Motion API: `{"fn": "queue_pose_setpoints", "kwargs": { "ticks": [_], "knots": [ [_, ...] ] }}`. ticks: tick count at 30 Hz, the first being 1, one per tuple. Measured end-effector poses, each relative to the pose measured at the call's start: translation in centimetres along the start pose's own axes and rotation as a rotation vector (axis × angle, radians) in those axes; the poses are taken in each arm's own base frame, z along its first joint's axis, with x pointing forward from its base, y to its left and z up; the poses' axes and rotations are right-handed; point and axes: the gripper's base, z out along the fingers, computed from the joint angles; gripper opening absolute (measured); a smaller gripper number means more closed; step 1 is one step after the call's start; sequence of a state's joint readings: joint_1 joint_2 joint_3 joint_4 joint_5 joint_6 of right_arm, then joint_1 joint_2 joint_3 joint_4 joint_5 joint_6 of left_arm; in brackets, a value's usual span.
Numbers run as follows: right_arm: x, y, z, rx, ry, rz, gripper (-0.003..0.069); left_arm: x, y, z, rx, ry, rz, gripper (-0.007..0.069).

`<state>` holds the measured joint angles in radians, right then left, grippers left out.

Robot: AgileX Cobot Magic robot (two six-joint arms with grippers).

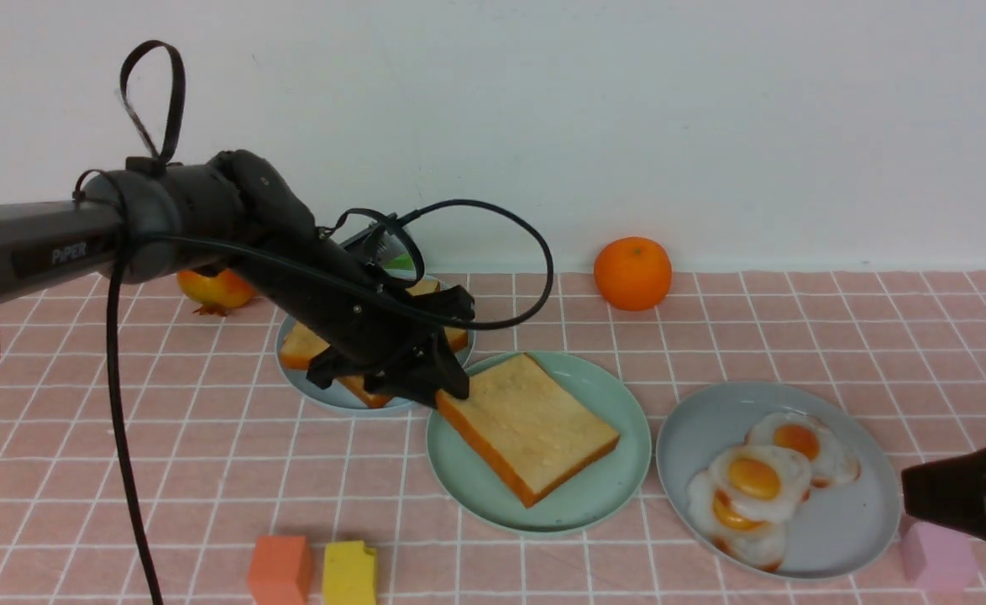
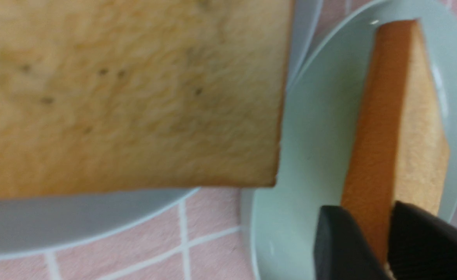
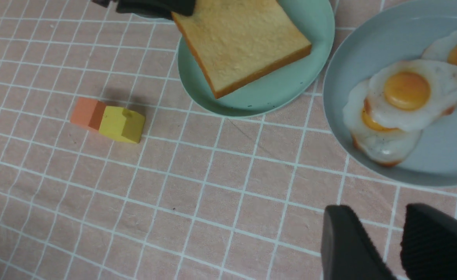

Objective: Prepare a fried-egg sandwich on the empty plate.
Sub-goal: Use the left arm to put a slice of bread into the empty plate in the middle, then use the right arm to grab a fried egg

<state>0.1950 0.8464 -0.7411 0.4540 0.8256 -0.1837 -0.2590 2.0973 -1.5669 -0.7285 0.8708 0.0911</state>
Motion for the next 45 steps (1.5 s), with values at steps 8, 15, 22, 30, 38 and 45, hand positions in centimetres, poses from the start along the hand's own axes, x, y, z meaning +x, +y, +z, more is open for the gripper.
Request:
{"fn": "queue_pose_setpoints", "kwargs": {
  "ticks": [8, 15, 22, 30, 38, 45],
  "knots": [
    [-1.5, -1.4, 2.1, 0.115, 0.124, 0.012, 0.0351, -0.3, -1.9, -2.5, -0.011, 0.071, 0.097, 0.0639],
    [-3.0, -0.7, 4.4, 0.079, 0.23, -0.175, 0.0433, 0.3, -5.1, -9.3, -0.093, 0.022, 0.18, 0.0631],
    [-3.3, 2.6, 6.5, 0.113, 0.283, -0.447, 0.0528, 5.5, -8.0, -16.4, -0.117, -0.092, 0.275, 0.0512],
    [-2.1, 3.3, 14.1, 0.393, 0.386, -0.69, 0.054, 11.8, -7.1, -19.0, -0.155, -0.148, 0.298, 0.0374],
    [-0.7, 3.1, 19.5, 0.434, 0.421, -0.765, 0.0539, 12.3, -6.8, -19.3, -0.159, -0.184, 0.305, 0.0288],
    [0.1, 2.6, 21.7, 0.433, 0.438, -0.763, 0.0467, 12.3, -6.7, -19.2, -0.16, -0.183, 0.303, 0.0243]
  ]
}}
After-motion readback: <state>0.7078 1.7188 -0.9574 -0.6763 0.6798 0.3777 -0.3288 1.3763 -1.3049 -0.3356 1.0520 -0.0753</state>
